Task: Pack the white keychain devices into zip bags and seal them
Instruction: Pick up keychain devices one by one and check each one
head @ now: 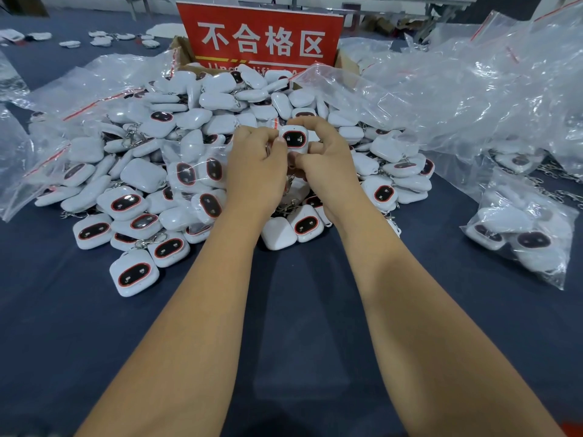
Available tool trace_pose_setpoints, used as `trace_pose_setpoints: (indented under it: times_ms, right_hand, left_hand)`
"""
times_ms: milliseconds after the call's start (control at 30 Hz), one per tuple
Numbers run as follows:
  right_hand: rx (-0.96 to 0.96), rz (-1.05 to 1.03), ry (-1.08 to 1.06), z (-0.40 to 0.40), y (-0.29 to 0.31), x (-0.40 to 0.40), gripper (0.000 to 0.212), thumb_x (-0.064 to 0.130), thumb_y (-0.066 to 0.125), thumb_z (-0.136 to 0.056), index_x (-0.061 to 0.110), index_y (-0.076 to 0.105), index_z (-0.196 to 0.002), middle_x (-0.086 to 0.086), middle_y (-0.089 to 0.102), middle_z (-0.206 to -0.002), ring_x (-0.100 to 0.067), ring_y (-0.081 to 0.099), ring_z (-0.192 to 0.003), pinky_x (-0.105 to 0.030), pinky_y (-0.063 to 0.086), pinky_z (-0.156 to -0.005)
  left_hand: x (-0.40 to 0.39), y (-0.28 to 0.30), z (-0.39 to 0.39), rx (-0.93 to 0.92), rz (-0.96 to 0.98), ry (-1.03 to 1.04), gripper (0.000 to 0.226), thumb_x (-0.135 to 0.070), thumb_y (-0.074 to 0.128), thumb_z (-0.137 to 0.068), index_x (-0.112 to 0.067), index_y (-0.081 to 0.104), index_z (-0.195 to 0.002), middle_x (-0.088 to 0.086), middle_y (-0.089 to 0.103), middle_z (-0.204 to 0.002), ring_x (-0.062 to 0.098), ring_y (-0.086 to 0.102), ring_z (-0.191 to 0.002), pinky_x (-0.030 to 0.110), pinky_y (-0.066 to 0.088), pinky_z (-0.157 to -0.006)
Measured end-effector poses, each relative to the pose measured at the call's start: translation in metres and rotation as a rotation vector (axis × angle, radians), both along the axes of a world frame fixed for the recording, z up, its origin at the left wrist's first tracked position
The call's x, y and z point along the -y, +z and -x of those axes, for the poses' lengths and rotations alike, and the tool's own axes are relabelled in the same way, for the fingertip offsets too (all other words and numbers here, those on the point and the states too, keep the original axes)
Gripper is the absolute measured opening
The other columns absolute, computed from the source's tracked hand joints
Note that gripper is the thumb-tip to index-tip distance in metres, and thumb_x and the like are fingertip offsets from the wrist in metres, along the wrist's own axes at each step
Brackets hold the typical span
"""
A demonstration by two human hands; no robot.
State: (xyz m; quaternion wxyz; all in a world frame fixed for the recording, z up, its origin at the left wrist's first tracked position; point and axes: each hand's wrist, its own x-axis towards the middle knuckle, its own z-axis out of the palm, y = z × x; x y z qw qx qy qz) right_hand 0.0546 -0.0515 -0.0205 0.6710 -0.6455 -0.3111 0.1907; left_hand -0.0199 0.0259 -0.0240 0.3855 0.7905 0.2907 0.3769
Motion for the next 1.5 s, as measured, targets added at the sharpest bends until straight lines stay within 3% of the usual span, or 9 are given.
trace_pose_setpoints:
  times_ms: [200, 400, 533, 633, 800, 1167, 1300, 1500]
  right_hand:
    - [0.001, 0.011, 0.02, 0.0027, 0.0012, 0.0002, 0.044, -0.013, 0.053, -0.084, 0.024, 0.065, -0.104, -0.024, 0.071, -0.088, -0.023, 0.066, -0.066, -0.036, 0.056, -0.057]
    - [0.002, -0.008, 0.028, 0.0053, 0.0018, -0.0001, 0.041, -0.008, 0.051, -0.086, 0.025, 0.064, -0.106, -0.021, 0.071, -0.087, -0.015, 0.064, -0.065, -0.024, 0.051, -0.052]
    - [-0.066, -0.037, 0.031, 0.0052, 0.0032, -0.0005, 0.038, -0.006, 0.048, -0.087, 0.022, 0.066, -0.105, -0.008, 0.066, -0.079, -0.01, 0.063, -0.065, -0.023, 0.052, -0.053]
    - [-0.078, -0.058, 0.006, 0.0063, 0.0048, -0.0007, 0.028, 0.0, 0.05, -0.09, 0.018, 0.068, -0.1, -0.002, 0.067, -0.086, -0.004, 0.064, -0.066, -0.02, 0.05, -0.053]
    - [0.012, 0.022, -0.031, 0.0068, 0.0025, -0.0026, 0.024, 0.007, 0.049, -0.096, 0.026, 0.063, -0.093, -0.007, 0.067, -0.096, -0.015, 0.063, -0.082, -0.028, 0.049, -0.064]
    - [0.035, -0.013, 0.002, 0.0076, 0.0044, 0.0013, 0.03, 0.0, 0.047, -0.098, 0.025, 0.061, -0.093, 0.002, 0.067, -0.07, -0.005, 0.064, -0.066, -0.02, 0.05, -0.056]
    - [0.036, -0.02, 0.0, 0.008, 0.0046, 0.0012, 0.03, 0.0, 0.048, -0.097, 0.026, 0.062, -0.092, 0.003, 0.066, -0.069, -0.007, 0.064, -0.067, -0.022, 0.051, -0.06]
    - [0.056, 0.007, -0.009, 0.0087, 0.0052, 0.0017, 0.029, 0.002, 0.049, -0.097, 0.027, 0.062, -0.092, -0.005, 0.067, -0.075, -0.013, 0.065, -0.073, -0.027, 0.053, -0.062]
  left_hand:
    - [0.0004, -0.0001, -0.0007, 0.003, 0.001, -0.003, 0.013, -0.023, 0.048, -0.099, -0.02, 0.061, -0.096, -0.006, 0.044, -0.101, -0.006, 0.044, -0.079, -0.002, 0.03, -0.066]
    - [-0.002, -0.0022, -0.0023, 0.008, -0.015, 0.0, 0.019, -0.023, 0.048, -0.099, -0.016, 0.065, -0.103, -0.006, 0.044, -0.101, -0.006, 0.045, -0.08, 0.002, 0.033, -0.066]
    - [-0.0019, -0.0028, -0.0019, 0.009, -0.018, 0.001, 0.018, -0.025, 0.049, -0.099, -0.018, 0.065, -0.102, -0.006, 0.044, -0.102, -0.006, 0.045, -0.081, -0.002, 0.032, -0.067]
    - [-0.0025, -0.0033, -0.0021, 0.011, -0.026, -0.002, 0.018, -0.025, 0.049, -0.099, -0.018, 0.065, -0.101, -0.006, 0.045, -0.102, -0.005, 0.046, -0.079, 0.0, 0.033, -0.066]
    - [-0.0042, -0.0048, -0.0028, -0.005, -0.05, -0.003, 0.022, -0.025, 0.048, -0.098, -0.015, 0.067, -0.104, -0.003, 0.047, -0.105, -0.007, 0.044, -0.078, 0.005, 0.034, -0.065]
    - [-0.0017, -0.0033, -0.0023, 0.005, -0.037, -0.013, 0.015, -0.022, 0.049, -0.097, -0.019, 0.063, -0.099, -0.007, 0.044, -0.1, -0.005, 0.044, -0.079, -0.001, 0.032, -0.067]
    - [-0.0013, -0.0025, -0.0015, 0.014, -0.014, -0.022, 0.013, -0.023, 0.049, -0.098, -0.019, 0.061, -0.097, -0.013, 0.041, -0.093, -0.006, 0.044, -0.078, -0.001, 0.032, -0.068]
    - [-0.0025, -0.0021, -0.0023, -0.013, -0.045, -0.025, 0.016, -0.021, 0.047, -0.099, -0.013, 0.061, -0.099, -0.004, 0.044, -0.101, -0.004, 0.043, -0.077, 0.0, 0.032, -0.067]
